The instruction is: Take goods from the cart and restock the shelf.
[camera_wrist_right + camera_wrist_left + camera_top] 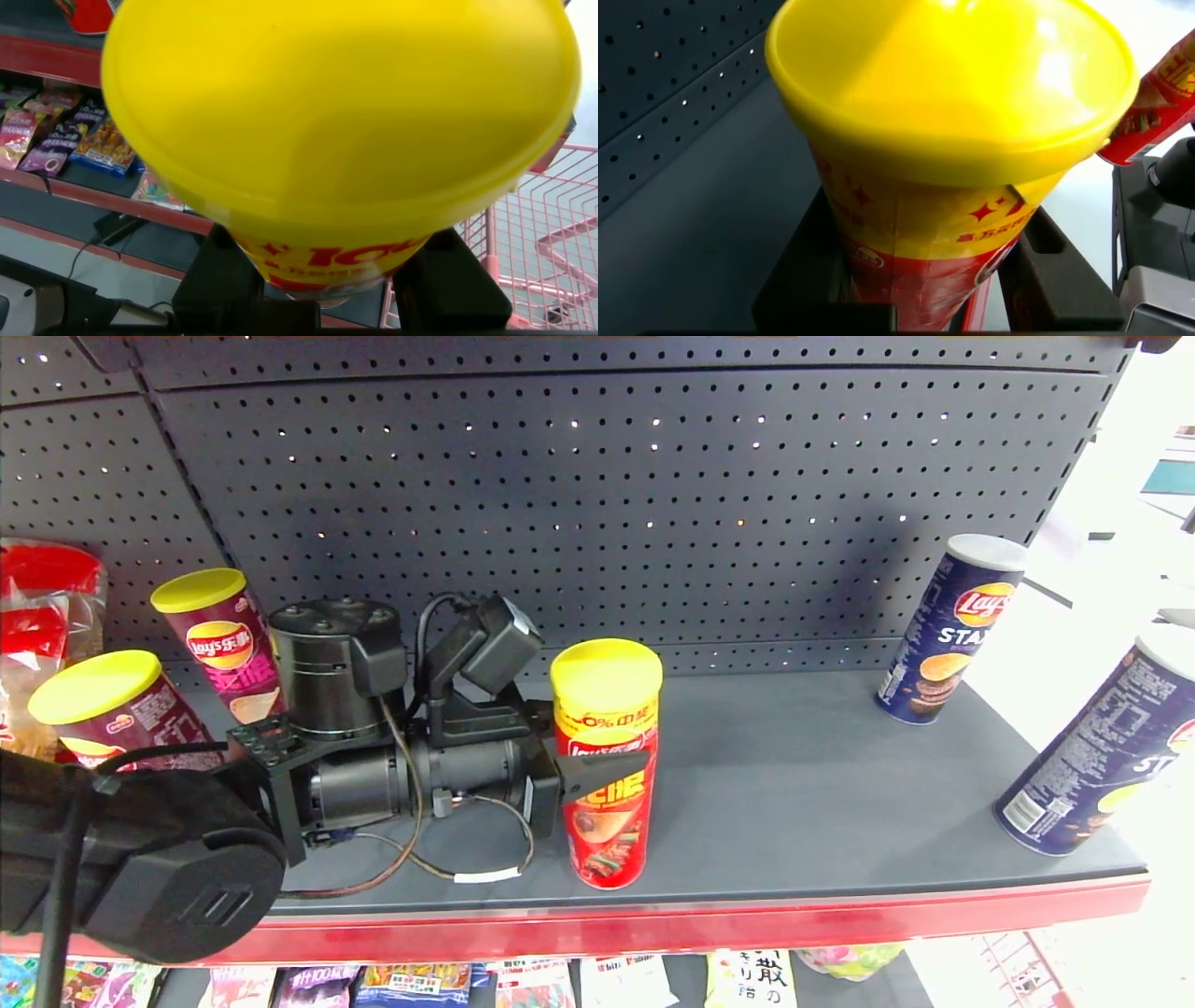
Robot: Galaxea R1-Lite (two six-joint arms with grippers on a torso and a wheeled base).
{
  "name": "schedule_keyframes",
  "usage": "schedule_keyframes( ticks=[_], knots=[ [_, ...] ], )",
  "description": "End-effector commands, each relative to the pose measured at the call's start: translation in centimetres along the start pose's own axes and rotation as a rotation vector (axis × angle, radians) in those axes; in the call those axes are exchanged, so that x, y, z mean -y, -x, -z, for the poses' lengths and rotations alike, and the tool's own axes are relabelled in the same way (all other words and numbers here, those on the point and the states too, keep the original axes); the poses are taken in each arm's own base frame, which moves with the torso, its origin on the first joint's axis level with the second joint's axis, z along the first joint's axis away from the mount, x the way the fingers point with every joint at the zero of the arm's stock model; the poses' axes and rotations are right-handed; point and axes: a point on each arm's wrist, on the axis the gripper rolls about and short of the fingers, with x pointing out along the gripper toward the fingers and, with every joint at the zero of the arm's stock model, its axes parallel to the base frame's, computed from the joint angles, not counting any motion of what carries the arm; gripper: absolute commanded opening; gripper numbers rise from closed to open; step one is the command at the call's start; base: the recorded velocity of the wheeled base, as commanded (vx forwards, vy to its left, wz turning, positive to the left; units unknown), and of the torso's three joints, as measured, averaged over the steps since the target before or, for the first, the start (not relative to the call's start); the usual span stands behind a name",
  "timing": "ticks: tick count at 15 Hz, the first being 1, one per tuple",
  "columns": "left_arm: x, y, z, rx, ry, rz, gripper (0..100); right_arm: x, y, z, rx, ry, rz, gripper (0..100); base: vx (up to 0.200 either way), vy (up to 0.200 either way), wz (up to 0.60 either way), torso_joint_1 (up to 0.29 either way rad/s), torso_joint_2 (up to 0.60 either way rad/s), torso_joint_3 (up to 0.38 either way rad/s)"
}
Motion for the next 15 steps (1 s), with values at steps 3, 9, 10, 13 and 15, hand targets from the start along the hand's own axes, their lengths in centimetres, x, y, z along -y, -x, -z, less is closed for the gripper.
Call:
schedule_keyframes(
  ticks=[3, 9, 10, 13, 15],
  knots=[
    [0.47, 0.32, 0.89, -0.028, 0.009, 0.007, 0, 0.00, 0.01, -0.03, 0.001, 0.000, 0.000, 0, 0.000, 0.000, 0.00, 0.000, 0.00, 0.000],
    [0.51, 0.37, 0.72, -0.024, 0.007, -0.002, 0, 0.00, 0.02, -0.03, 0.001, 0.001, -0.002, 0, 0.000, 0.000, 0.00, 0.000, 0.00, 0.000],
    [0.49, 0.37, 0.72, -0.025, 0.007, -0.012, 0, 0.00, 0.03, -0.07, 0.003, 0.001, -0.001, 0, 0.000, 0.000, 0.00, 0.000, 0.00, 0.000],
    [0.52, 0.54, 0.55, -0.020, 0.012, -0.015, 100, 0.00, 0.03, -0.07, 0.003, 0.001, -0.001, 0, 0.000, 0.000, 0.00, 0.000, 0.00, 0.000],
    [0.71, 0.83, 0.60, -0.024, 0.016, -0.016, 100, 0.01, 0.02, -0.12, 0.001, 0.001, -0.003, 0, 0.000, 0.000, 0.00, 0.000, 0.00, 0.000]
  ],
)
